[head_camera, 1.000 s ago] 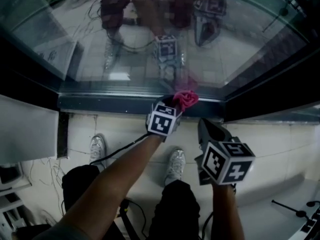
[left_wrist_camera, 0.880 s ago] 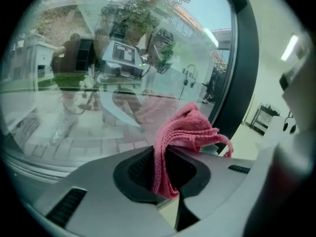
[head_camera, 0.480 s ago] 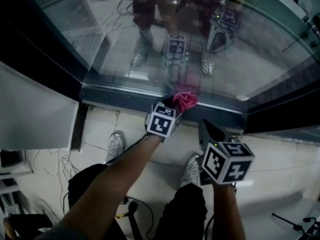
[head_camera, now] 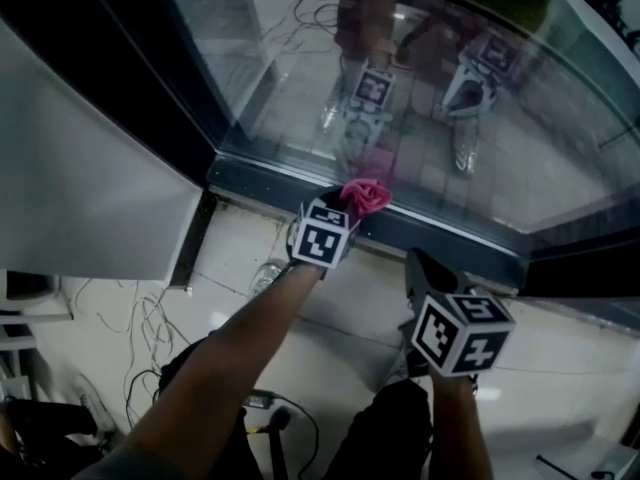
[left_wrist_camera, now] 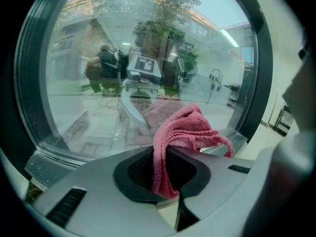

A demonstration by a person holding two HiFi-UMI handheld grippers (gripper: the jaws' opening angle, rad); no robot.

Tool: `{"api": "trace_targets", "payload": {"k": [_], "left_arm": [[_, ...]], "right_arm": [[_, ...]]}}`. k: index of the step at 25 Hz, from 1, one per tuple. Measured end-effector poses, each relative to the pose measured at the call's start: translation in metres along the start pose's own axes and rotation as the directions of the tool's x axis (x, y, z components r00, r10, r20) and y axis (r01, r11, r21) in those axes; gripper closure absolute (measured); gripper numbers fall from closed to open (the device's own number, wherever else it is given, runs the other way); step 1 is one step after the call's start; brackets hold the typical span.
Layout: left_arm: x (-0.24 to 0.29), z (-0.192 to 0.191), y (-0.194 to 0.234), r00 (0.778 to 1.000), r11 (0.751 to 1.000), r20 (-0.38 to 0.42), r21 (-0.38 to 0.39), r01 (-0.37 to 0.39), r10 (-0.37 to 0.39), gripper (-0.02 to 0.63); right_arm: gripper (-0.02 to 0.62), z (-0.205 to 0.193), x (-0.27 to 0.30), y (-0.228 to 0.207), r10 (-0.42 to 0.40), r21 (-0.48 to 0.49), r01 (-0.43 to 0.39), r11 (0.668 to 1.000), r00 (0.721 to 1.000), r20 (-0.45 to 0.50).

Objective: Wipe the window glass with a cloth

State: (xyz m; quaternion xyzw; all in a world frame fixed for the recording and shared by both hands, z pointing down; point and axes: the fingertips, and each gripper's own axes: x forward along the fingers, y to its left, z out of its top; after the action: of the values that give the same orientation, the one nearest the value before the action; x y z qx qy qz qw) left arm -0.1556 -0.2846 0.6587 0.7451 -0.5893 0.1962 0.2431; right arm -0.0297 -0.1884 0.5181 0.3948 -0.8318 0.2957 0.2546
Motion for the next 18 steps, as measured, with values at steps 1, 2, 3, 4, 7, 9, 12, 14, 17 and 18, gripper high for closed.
{"api": "trace_targets", "payload": {"k": [1, 2, 3, 4, 7, 9, 12, 14, 17, 18], "left_arm": [[-0.002, -0.001, 0.010, 1.000, 1.000, -0.002, 0.002, -0.010, 0.010, 0.554], [-0.005, -0.002, 0.018, 1.000, 1.000, -0.002, 0.003, -0.019, 0.019, 0.554], [-0.007, -0.004, 0.026, 1.000, 1.000, -0.002, 0.002, -0.027, 0.027, 0.554], [-0.010, -0.005, 0.034, 0.999, 0.999, 0.000, -0.004, -0.036, 0.036, 0.554], [-0.017, -0.008, 0.061, 0.998, 0.997, 0.006, -0.034, -0.066, 0.066, 0.554], [-0.022, -0.009, 0.079, 0.996, 0.995, 0.010, -0.048, -0.084, 0.085, 0.554], [-0.032, -0.011, 0.105, 0.994, 0.992, 0.016, -0.054, -0.111, 0.112, 0.554], [-0.039, -0.012, 0.125, 0.990, 0.989, 0.017, -0.060, -0.138, 0.139, 0.554], [-0.049, -0.016, 0.158, 0.982, 0.979, 0.017, -0.084, -0.185, 0.187, 0.554], [-0.052, -0.017, 0.167, 0.980, 0.976, 0.017, -0.094, -0.198, 0.200, 0.554]], "right_arm": [[0.603, 0.001, 0.005, 0.005, 0.007, -0.004, -0.007, 1.000, 1.000, -0.001], [0.603, 0.001, 0.009, 0.010, 0.013, -0.008, -0.013, 1.000, 1.000, -0.003], [0.603, 0.001, 0.013, 0.015, 0.019, -0.012, -0.019, 1.000, 1.000, -0.004], [0.603, 0.001, 0.018, 0.020, 0.024, -0.016, -0.024, 1.000, 1.000, -0.007], [0.603, 0.000, 0.032, 0.036, 0.039, -0.031, -0.039, 0.999, 0.999, -0.020], [0.603, -0.001, 0.041, 0.047, 0.049, -0.040, -0.050, 0.998, 0.998, -0.030], [0.603, -0.001, 0.052, 0.061, 0.063, -0.053, -0.065, 0.996, 0.997, -0.040], [0.603, 0.000, 0.059, 0.071, 0.075, -0.062, -0.078, 0.995, 0.996, -0.044], [0.603, 0.001, 0.069, 0.082, 0.091, -0.073, -0.094, 0.993, 0.995, -0.049], [0.603, 0.001, 0.072, 0.084, 0.095, -0.076, -0.099, 0.992, 0.994, -0.051]]}}
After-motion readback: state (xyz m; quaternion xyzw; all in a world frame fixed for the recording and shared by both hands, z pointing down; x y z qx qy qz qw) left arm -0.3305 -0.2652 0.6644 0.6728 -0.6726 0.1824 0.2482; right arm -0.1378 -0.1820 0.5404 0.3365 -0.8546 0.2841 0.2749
